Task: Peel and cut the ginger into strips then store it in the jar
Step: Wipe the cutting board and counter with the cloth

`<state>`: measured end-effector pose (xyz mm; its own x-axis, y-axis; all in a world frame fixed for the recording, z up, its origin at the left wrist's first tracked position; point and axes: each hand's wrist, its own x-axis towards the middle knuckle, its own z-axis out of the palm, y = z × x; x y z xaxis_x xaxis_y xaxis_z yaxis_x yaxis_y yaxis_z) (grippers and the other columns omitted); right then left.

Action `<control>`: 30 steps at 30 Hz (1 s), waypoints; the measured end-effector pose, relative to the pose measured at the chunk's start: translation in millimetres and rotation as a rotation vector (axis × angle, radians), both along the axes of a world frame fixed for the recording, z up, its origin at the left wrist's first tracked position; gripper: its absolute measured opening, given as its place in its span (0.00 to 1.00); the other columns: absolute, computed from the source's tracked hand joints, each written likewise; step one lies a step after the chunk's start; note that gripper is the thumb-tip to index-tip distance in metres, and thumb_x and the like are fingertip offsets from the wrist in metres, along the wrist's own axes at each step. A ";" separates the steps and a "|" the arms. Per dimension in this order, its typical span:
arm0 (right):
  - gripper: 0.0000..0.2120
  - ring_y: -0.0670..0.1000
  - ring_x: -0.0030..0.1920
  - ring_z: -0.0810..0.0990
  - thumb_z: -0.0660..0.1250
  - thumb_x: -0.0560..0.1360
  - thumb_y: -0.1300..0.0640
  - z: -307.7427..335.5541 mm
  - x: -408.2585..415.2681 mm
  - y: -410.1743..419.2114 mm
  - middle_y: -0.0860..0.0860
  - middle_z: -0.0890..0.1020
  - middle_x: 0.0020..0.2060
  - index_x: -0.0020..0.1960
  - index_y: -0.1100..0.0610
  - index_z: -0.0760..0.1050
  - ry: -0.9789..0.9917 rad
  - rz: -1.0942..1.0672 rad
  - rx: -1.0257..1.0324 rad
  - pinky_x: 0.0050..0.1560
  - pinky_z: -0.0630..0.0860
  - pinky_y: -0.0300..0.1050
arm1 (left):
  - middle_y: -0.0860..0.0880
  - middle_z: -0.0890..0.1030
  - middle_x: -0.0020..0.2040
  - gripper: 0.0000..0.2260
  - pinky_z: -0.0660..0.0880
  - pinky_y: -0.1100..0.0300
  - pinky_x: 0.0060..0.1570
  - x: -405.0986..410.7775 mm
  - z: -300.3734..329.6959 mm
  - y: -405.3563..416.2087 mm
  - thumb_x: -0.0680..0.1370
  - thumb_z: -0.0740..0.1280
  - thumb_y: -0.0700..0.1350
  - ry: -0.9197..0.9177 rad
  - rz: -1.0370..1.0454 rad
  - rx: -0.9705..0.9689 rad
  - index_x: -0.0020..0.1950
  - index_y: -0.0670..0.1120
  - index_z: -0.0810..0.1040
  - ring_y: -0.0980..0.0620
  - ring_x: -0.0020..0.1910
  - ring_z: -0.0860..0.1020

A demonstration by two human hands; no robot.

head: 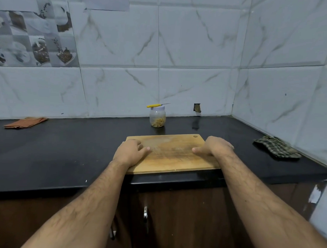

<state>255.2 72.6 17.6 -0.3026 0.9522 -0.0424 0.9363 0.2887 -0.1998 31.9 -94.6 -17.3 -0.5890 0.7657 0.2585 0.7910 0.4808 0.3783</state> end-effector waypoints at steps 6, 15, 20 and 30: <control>0.35 0.55 0.68 0.72 0.71 0.74 0.42 16.1 -52.6 1.3 0.53 0.72 0.71 0.74 0.57 0.66 0.535 0.303 -0.059 0.66 0.71 0.51 | 0.46 0.73 0.72 0.25 0.66 0.53 0.70 5.2 25.0 41.7 0.81 0.65 0.54 -0.303 -0.027 0.372 0.74 0.42 0.70 0.47 0.72 0.70; 0.36 0.55 0.70 0.70 0.74 0.74 0.60 17.9 -173.8 92.9 0.56 0.69 0.72 0.77 0.58 0.61 0.857 0.376 -0.256 0.63 0.69 0.45 | 0.42 0.70 0.73 0.27 0.68 0.54 0.62 -69.4 36.6 150.3 0.81 0.66 0.51 -0.651 -0.009 0.513 0.73 0.36 0.68 0.46 0.68 0.71; 0.44 0.57 0.70 0.69 0.75 0.72 0.64 1.7 -224.8 146.2 0.58 0.68 0.73 0.80 0.58 0.54 0.872 0.366 -0.349 0.58 0.68 0.45 | 0.38 0.69 0.73 0.31 0.69 0.50 0.65 -123.3 25.7 197.2 0.78 0.70 0.51 -0.691 -0.003 0.450 0.74 0.36 0.65 0.41 0.71 0.69; 0.32 0.50 0.50 0.78 0.75 0.68 0.68 -8.4 -259.6 172.4 0.54 0.79 0.55 0.68 0.58 0.66 0.916 0.501 -0.462 0.42 0.76 0.43 | 0.45 0.78 0.63 0.20 0.77 0.48 0.61 -144.8 7.0 233.9 0.78 0.68 0.37 -0.797 -0.192 0.473 0.68 0.48 0.67 0.46 0.60 0.78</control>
<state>-4.4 245.1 9.3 -0.7420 0.6662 0.0752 0.1840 0.3102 -0.9327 -112.9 139.3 -10.3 -0.6006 0.7867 0.1427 0.2650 0.0275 0.9639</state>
